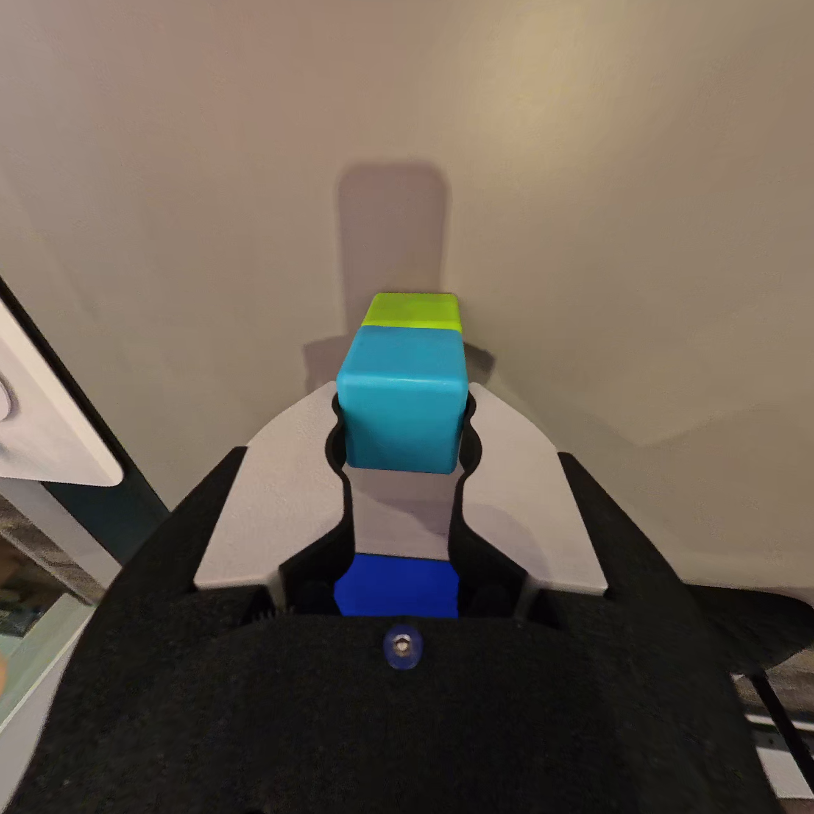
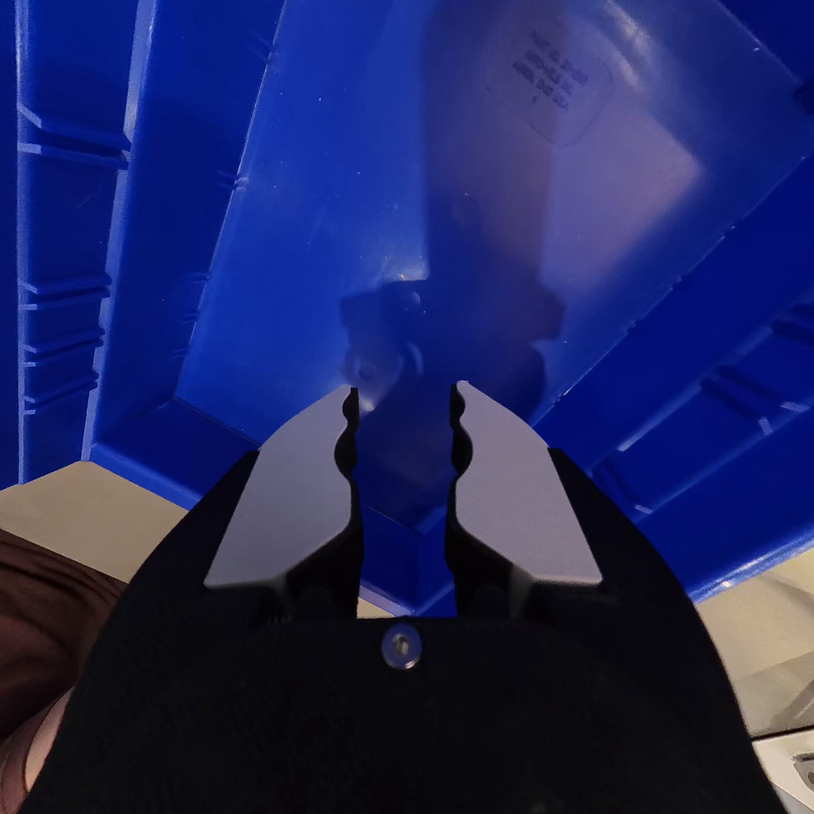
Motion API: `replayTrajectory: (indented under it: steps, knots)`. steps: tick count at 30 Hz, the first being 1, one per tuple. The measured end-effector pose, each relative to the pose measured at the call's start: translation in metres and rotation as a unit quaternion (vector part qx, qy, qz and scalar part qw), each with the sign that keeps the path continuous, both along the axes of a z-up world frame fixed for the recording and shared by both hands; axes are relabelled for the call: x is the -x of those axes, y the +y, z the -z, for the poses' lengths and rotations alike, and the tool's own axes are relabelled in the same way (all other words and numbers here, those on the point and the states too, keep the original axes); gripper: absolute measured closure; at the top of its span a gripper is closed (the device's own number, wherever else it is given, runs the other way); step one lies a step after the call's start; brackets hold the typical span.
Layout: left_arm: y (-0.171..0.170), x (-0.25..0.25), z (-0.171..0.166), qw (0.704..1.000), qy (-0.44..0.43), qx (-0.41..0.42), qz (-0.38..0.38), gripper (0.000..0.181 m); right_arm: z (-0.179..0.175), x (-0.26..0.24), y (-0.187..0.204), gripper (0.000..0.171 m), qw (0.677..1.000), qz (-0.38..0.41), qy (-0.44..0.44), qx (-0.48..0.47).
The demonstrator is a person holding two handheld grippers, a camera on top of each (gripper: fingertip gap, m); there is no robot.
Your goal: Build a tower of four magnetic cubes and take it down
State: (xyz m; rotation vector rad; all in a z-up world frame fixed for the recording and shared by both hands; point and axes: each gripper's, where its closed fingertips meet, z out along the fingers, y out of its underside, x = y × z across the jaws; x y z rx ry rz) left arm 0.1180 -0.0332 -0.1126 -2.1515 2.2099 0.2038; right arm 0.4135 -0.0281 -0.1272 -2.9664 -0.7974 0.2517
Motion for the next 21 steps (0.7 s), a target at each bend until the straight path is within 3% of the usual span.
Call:
replayTrajectory:
  steps: [4, 8, 10, 13, 16, 18, 19, 21]
  knots:
    - [0.002, 0.004, -0.016, 0.999, -0.040, 0.005, -0.016, 0.114, 0.000, 0.000, -0.001, 0.129, 1.000, -0.001, 0.001, 0.002]
    - [0.015, 0.007, -0.094, 0.974, -0.210, -0.070, -0.051, 0.120, -0.002, -0.001, -0.001, 0.129, 1.000, 0.000, 0.004, -0.003]
    - [0.020, 0.021, -0.156, 0.928, -0.337, -0.140, -0.074, 0.123, -0.004, -0.001, -0.001, 0.129, 1.000, 0.000, 0.005, -0.004]
    - [0.024, 0.086, -0.237, 0.825, -0.478, -0.262, -0.149, 0.116, -0.006, 0.002, -0.001, 0.129, 1.000, -0.005, 0.008, -0.007]
    - [0.016, 0.167, -0.275, 0.706, -0.570, -0.367, -0.205, 0.120, -0.006, 0.005, -0.001, 0.129, 1.000, -0.009, 0.004, -0.005]
    - [0.007, 0.206, -0.286, 0.634, -0.618, -0.418, -0.204, 0.140, -0.003, 0.005, -0.002, 0.129, 1.000, -0.010, -0.004, 0.002]
    - [0.008, 0.222, -0.285, 0.614, -0.628, -0.429, -0.213, 0.142, -0.002, 0.004, -0.003, 0.129, 1.000, -0.009, -0.010, 0.005]
    - [0.020, 0.242, -0.268, 0.623, -0.623, -0.404, -0.247, 0.129, 0.002, 0.003, -0.005, 0.129, 1.000, -0.005, -0.019, 0.012]
